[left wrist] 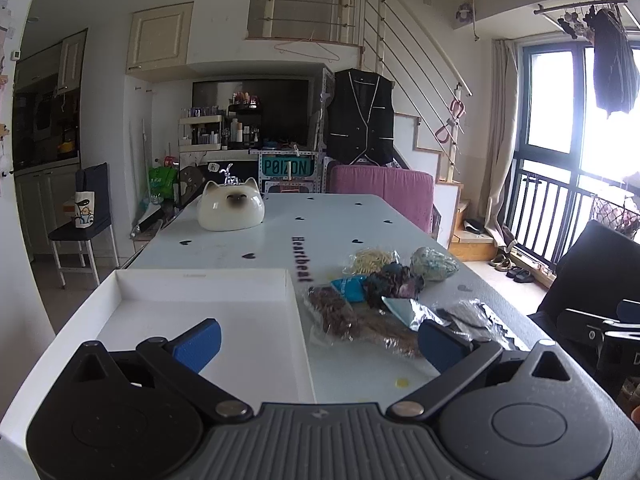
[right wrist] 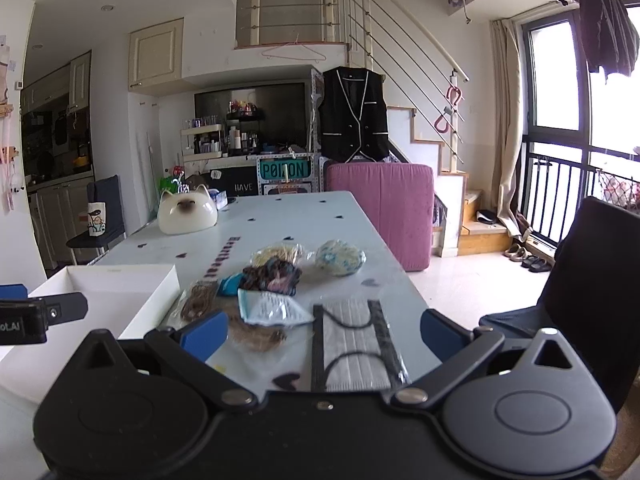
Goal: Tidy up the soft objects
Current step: 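Move both tools toward the bagged brown cords and bagged tan cords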
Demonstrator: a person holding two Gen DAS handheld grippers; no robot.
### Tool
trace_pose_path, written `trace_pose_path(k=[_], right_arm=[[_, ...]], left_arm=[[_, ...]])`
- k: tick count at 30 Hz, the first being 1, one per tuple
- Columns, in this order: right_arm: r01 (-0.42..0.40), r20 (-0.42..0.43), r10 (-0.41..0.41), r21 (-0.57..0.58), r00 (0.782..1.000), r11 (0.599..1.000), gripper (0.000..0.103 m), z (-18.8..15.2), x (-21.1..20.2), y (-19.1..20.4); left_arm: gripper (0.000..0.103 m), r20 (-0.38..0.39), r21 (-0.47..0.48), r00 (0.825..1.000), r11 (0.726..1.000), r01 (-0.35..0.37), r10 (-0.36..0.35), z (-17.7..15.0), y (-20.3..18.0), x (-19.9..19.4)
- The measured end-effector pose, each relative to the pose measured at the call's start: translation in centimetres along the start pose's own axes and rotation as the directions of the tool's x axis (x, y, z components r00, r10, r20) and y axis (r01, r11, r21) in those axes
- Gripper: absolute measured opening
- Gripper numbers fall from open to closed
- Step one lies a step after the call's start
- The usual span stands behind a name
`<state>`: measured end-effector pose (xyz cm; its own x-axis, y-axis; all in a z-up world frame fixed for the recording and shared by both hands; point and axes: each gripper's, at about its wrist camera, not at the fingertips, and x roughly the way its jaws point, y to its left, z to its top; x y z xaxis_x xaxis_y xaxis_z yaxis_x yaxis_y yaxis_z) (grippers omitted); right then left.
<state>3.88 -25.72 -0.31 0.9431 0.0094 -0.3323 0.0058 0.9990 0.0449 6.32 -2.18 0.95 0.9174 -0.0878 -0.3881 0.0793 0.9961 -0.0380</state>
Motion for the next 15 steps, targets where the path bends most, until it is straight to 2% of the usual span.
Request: trace_pose_path(k=[4,8,11,12,15], right_arm=[[-0.007,0.008,0.007,0.000,1.000,1.000,0.103,1.1,1.7,-0.6],[-0.024,0.008,0.024,-0.007,1.000,1.000,0.101,1.8,3.4,-1.1],[-0.080,-0.011,0.080,-0.001,0.997,0.997,0.076,1.9,5.1,-1.6],[-0.106,-0.026,0.106,0.006,0.994,0.994,0.073,1.9,5.9,-1.8],[-0.162,-0.070,0.164,0.028,0.984,0.986,0.065,1.7,8.1,-2.1]], left_arm=[[0.099,-0.018,-0.016,0.999,0.999,0.039,-0.039,1.3,-0.6,1.9],[0.083,-0.067,-0.040,0.995,0.997,0.073,-0.076,1.9,-1.3,4.3],[0.069,-0.118,-0.040,0.988,0.995,0.095,-0.099,2.1,-1.9,6.5],[0.063,-0.135,-0.037,0.986,0.995,0.094,-0.099,2.1,-2.1,7.2],[0.058,-0.189,-0.025,0.978,0.996,0.081,-0.084,2.0,-2.5,9.7]])
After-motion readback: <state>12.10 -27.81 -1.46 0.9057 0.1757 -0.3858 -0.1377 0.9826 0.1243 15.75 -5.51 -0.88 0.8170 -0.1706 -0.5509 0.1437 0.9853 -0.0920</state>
